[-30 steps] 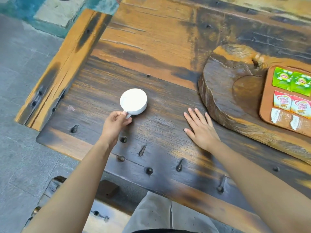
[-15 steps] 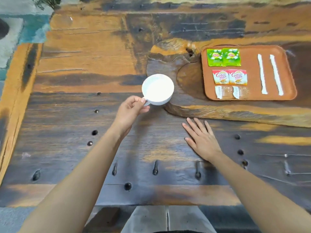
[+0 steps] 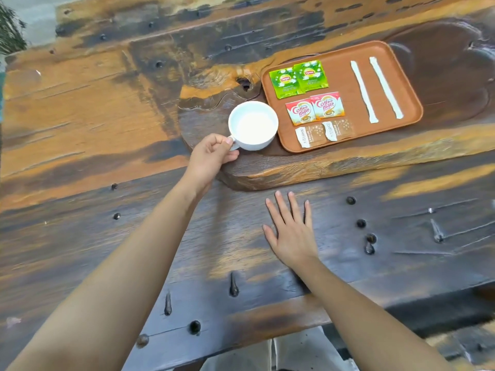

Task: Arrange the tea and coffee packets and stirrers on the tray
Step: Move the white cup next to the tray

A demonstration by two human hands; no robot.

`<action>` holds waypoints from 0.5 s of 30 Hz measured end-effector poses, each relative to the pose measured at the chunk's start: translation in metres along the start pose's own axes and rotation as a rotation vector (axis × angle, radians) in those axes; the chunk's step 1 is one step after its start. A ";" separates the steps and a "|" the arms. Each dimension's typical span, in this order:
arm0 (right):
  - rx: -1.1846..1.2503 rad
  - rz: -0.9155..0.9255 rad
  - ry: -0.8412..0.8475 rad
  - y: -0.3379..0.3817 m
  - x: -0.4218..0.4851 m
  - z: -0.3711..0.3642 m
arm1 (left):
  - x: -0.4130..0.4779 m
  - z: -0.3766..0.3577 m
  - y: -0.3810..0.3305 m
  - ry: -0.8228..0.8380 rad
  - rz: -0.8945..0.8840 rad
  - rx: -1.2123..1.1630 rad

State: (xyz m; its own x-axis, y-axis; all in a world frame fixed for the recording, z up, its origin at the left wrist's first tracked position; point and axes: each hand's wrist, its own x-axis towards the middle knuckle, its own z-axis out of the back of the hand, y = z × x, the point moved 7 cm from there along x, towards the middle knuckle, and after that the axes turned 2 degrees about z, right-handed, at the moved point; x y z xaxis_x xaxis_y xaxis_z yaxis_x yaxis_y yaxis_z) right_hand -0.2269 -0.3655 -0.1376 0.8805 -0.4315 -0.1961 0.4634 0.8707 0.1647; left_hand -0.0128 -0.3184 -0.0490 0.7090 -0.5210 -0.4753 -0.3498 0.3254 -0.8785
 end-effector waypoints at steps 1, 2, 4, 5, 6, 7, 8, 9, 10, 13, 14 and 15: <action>0.000 0.001 0.001 0.000 0.000 0.000 | 0.004 -0.003 -0.001 0.003 0.003 0.004; 0.001 0.000 0.001 0.000 0.001 0.000 | 0.009 -0.005 -0.002 0.004 0.006 0.006; 0.007 -0.003 0.001 -0.001 0.001 0.000 | 0.017 -0.007 -0.004 0.001 0.007 0.010; 0.011 -0.003 0.001 -0.001 0.001 0.000 | 0.020 -0.008 -0.005 -0.003 0.006 0.012; 0.014 -0.002 0.002 -0.001 0.001 0.000 | 0.023 -0.008 -0.005 -0.008 0.005 0.016; 0.014 0.000 0.004 -0.001 0.001 0.000 | 0.025 -0.008 -0.006 -0.011 0.002 0.019; 0.012 0.002 0.006 -0.001 0.001 0.000 | 0.027 -0.008 -0.006 -0.013 0.001 0.020; 0.011 0.002 0.007 -0.001 0.001 0.000 | 0.030 -0.007 -0.006 -0.013 0.000 0.021; 0.011 0.002 0.008 0.000 0.001 0.001 | 0.032 -0.007 -0.006 -0.009 -0.001 0.022; 0.014 -0.001 0.017 -0.001 0.002 0.000 | 0.037 -0.005 -0.007 0.010 0.009 0.019; 0.015 -0.002 0.020 -0.001 0.002 0.000 | 0.037 -0.005 -0.008 0.015 0.011 0.018; 0.016 -0.003 0.023 -0.001 0.001 0.000 | 0.038 -0.004 -0.008 0.017 0.010 0.021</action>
State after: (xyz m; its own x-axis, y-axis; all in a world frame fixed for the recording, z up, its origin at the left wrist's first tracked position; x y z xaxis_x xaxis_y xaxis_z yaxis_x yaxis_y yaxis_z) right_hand -0.2261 -0.3667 -0.1384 0.8765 -0.4287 -0.2190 0.4680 0.8653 0.1793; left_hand 0.0144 -0.3443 -0.0599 0.6948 -0.5312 -0.4849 -0.3438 0.3469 -0.8726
